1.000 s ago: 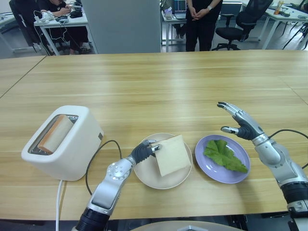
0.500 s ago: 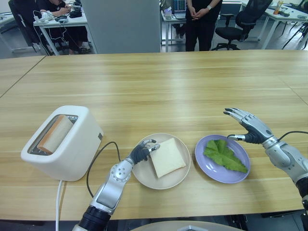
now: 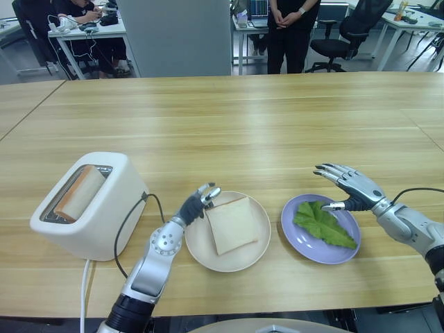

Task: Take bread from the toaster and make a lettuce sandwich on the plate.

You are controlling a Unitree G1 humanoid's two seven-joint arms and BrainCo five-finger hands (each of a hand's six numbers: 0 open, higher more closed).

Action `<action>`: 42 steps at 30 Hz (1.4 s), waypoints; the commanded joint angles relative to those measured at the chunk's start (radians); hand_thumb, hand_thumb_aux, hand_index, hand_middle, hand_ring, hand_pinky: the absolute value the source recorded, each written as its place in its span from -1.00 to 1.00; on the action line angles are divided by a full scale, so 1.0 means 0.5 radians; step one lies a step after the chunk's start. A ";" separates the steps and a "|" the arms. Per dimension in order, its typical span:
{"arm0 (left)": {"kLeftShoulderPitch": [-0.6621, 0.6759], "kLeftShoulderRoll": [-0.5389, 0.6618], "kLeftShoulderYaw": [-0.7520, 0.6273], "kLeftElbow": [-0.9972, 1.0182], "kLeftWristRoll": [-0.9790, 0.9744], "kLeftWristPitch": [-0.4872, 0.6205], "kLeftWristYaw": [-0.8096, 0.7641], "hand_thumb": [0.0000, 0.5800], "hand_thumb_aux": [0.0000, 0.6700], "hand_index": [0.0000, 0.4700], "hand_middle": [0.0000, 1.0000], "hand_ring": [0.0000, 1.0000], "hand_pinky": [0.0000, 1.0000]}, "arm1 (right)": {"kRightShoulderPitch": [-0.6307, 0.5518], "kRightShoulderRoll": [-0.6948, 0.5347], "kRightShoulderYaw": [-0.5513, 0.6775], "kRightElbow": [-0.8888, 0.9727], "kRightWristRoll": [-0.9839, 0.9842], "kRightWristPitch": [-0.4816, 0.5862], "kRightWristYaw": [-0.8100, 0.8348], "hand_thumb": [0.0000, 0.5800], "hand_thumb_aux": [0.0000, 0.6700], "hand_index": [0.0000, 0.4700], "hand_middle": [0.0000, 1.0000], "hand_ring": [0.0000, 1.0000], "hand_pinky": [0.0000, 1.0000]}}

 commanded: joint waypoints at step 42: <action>0.186 -0.252 0.308 -0.400 0.091 -0.005 0.224 -1.00 -1.00 -1.00 0.18 0.18 0.18 | -0.478 0.044 1.238 0.932 -0.739 0.516 -1.209 1.00 1.00 0.96 -0.84 -0.84 -0.84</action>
